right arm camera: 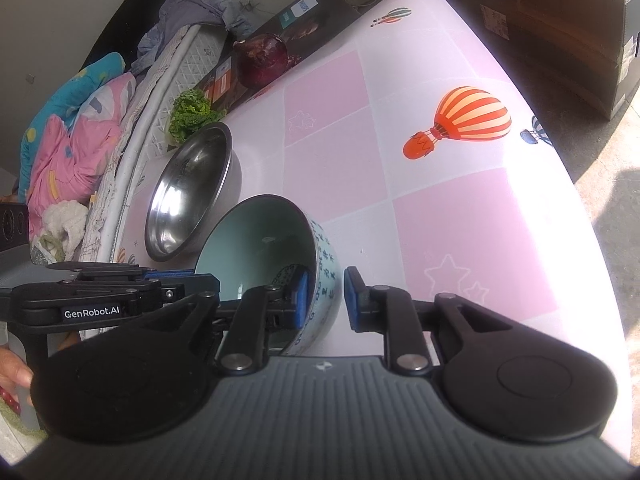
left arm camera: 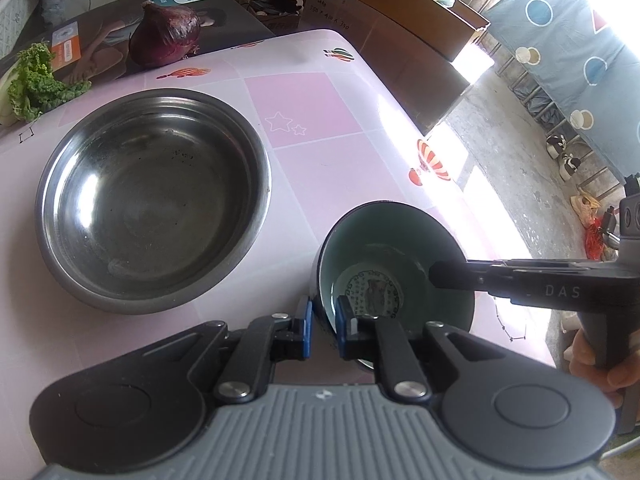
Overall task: Organize plates and bowls
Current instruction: 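Lift the teal bowl with both tools and carry it toward the stacked steel bowls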
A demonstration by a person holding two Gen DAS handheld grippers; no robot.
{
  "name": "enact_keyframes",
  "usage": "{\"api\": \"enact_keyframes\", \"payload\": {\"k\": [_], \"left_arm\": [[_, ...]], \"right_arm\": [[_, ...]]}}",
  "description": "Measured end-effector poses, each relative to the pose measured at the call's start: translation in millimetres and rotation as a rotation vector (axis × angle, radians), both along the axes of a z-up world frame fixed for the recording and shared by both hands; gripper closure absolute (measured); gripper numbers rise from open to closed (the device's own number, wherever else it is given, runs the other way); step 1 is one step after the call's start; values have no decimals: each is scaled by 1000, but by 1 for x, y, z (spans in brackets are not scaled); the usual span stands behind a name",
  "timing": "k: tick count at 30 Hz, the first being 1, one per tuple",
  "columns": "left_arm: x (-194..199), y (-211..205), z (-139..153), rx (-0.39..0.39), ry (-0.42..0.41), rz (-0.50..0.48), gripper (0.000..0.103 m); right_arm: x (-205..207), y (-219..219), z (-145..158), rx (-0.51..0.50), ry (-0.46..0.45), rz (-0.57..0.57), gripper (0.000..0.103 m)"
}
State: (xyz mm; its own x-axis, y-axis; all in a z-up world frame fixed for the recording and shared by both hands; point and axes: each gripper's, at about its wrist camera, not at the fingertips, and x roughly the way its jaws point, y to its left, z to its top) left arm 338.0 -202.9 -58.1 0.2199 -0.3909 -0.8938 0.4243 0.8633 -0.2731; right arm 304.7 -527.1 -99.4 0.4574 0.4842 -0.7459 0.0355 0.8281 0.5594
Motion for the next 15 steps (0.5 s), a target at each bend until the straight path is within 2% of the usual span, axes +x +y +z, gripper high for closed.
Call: {"api": "enact_keyframes", "payload": {"k": [9,15], "left_arm": [[1,-15,-10,63,-24,-55,89],[2,-16,-13,64,-25,-71,89]], "right_arm": [[1,3,-12,26,38,12,78],[3,10,-20,42,52,28,78]]}}
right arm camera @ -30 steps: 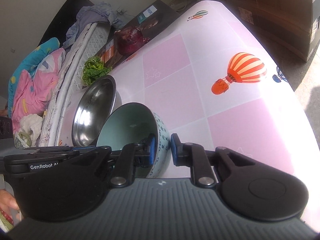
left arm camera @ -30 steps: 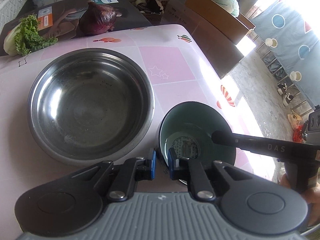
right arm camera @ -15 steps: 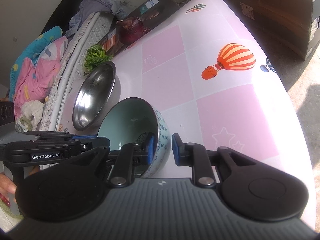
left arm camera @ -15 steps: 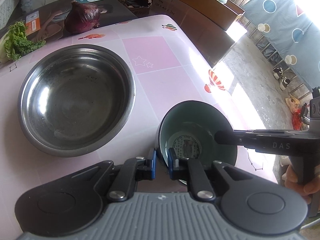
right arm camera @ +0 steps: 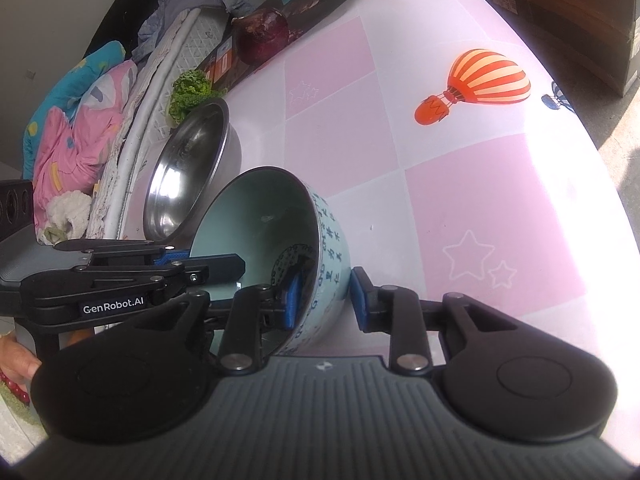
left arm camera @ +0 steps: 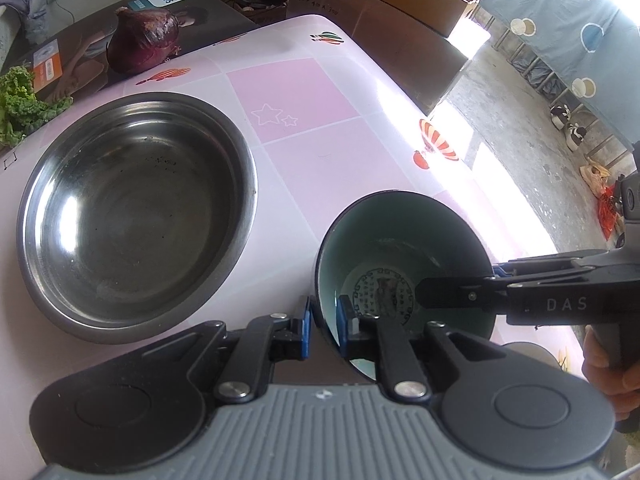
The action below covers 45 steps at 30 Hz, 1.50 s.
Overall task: Organize plates and bowls
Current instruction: 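Lift the teal bowl with both tools and carry it toward the stacked steel bowls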
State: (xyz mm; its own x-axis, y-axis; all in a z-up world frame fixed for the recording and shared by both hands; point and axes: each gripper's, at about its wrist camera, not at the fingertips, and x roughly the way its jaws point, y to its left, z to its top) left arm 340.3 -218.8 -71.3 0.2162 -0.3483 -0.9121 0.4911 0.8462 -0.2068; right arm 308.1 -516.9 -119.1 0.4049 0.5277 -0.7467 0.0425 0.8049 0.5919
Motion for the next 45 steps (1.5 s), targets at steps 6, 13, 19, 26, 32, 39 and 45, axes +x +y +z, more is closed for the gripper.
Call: {"api": "enact_keyframes", "payload": {"k": [6,13,19,26,32,39,45], "left_arm": [[-3,-3,-1,14,-26,-18,89],[-6,-3,0,16,-37,-12,89],[-7,0,3,1,-39,-8,89],[-8,1,5,-1,-46,4,89],[-8,3,9,-9,-55,15,89],[-9,4,13,-17,-63,19,89],[-9,5,14,-25,-63,26,89]], "right_arm": [[0,0,0,5,-9,1,78],[-2,0,1,-4,-16,-4,79],[-1,2,2,-11,-14,-3,82],[1,3,3,-14,-15,-4,84],[3,5,8,-21,-24,-3,86],[2,5,11,-28,-28,-1,87],[3,5,14,-38,-32,2,87]]}}
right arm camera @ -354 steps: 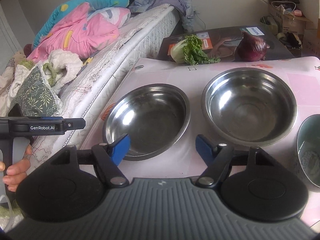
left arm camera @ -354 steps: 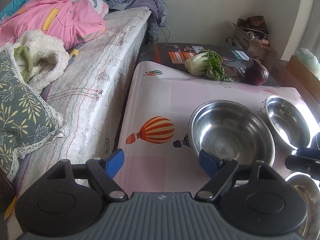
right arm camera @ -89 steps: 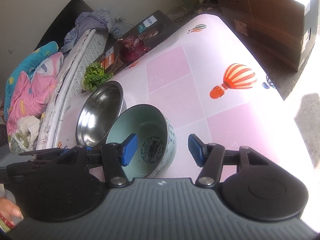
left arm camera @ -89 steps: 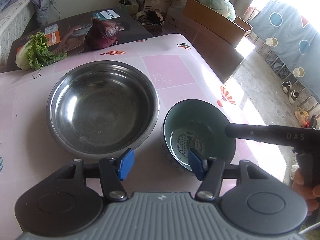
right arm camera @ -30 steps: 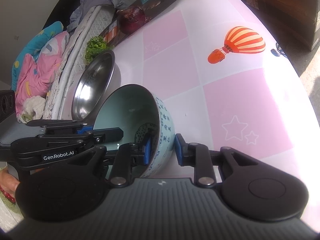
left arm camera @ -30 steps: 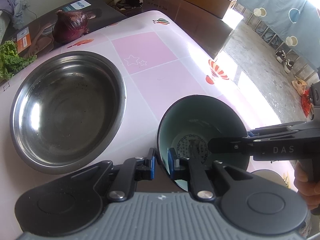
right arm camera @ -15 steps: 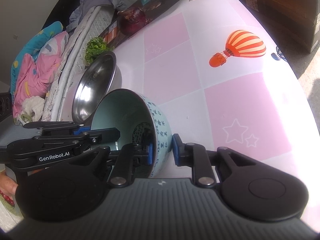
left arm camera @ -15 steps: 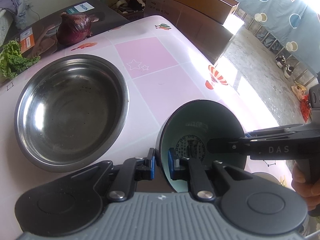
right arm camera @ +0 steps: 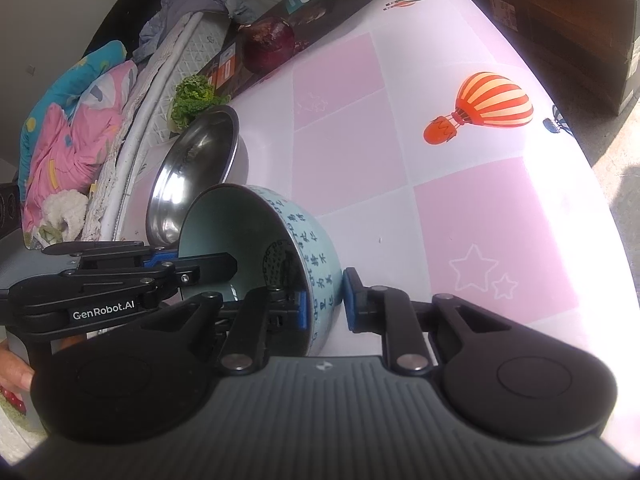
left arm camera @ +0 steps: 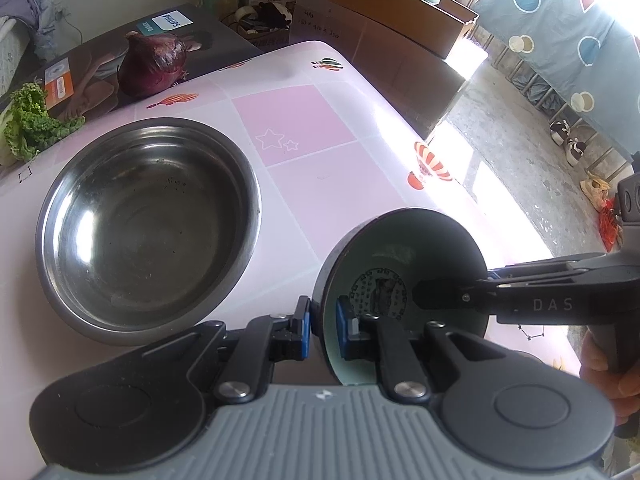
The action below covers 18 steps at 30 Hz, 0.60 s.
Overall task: Organize plates and bowls
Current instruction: 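Lift the teal bowl with both tools and carry it toward the stacked steel bowls, then lower the teal bowl into the stacked steel bowls with both tools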
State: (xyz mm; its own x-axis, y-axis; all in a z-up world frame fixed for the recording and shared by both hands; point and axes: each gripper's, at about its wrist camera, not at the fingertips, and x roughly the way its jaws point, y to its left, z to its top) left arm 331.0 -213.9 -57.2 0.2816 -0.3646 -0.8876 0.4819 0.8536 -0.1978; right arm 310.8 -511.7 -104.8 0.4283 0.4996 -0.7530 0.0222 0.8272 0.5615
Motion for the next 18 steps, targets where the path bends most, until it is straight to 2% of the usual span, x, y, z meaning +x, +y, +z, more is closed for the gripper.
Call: {"api": "enact_keyframes", "payload": {"k": [18], "left_arm": [[-2,4,14,-24,-20,12,89]], "right_arm": [[-3,2,18,-15,-35,-4,87]]}}
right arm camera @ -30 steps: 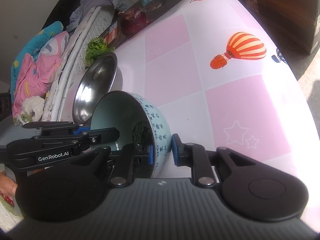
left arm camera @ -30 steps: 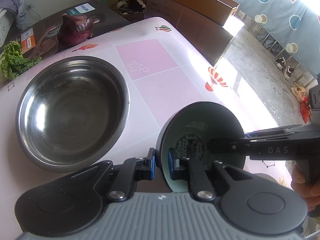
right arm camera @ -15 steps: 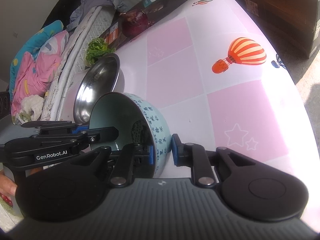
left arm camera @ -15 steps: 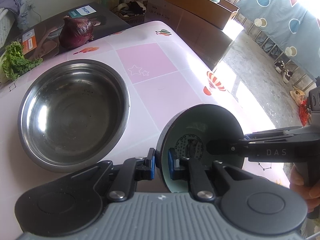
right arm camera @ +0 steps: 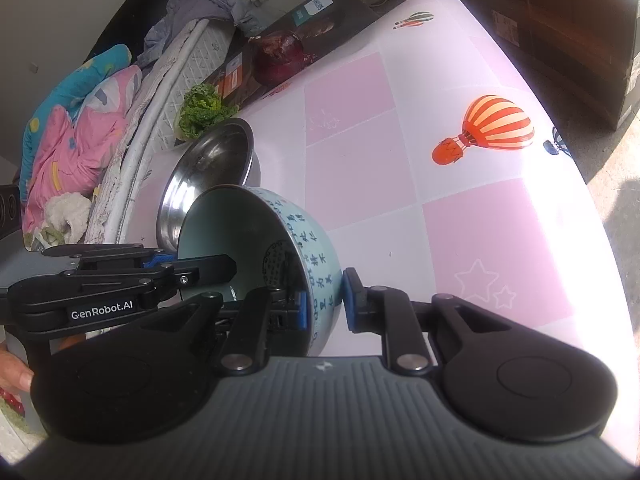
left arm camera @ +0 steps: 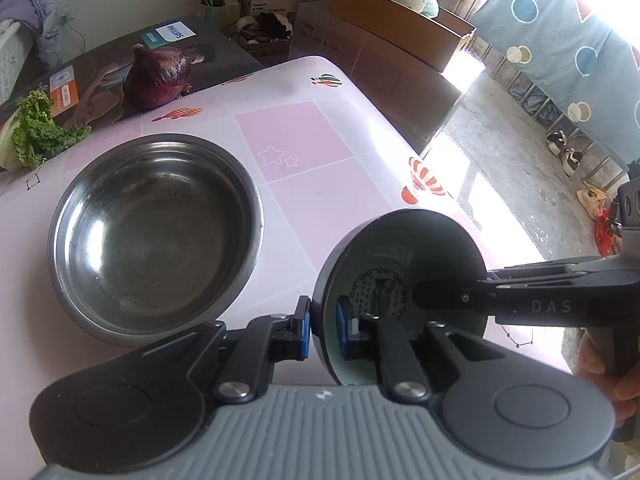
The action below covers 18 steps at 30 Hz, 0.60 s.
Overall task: Organize plates and bowls
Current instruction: 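Lower the teal bowl into the stacked steel bowls with both tools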
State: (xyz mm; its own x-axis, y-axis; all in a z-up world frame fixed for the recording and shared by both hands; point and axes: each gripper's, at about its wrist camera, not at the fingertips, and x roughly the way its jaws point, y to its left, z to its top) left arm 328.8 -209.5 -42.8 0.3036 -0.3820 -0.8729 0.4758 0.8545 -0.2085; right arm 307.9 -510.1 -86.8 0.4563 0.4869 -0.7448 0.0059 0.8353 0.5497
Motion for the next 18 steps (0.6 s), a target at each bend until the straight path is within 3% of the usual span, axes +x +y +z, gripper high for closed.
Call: {"api": "enact_keyframes", "payload": {"k": [18], "left_arm": [[0,36,29,-42,-45,60,89]], "right_arm": [[11,28,35,-12,-50,39,88]]}}
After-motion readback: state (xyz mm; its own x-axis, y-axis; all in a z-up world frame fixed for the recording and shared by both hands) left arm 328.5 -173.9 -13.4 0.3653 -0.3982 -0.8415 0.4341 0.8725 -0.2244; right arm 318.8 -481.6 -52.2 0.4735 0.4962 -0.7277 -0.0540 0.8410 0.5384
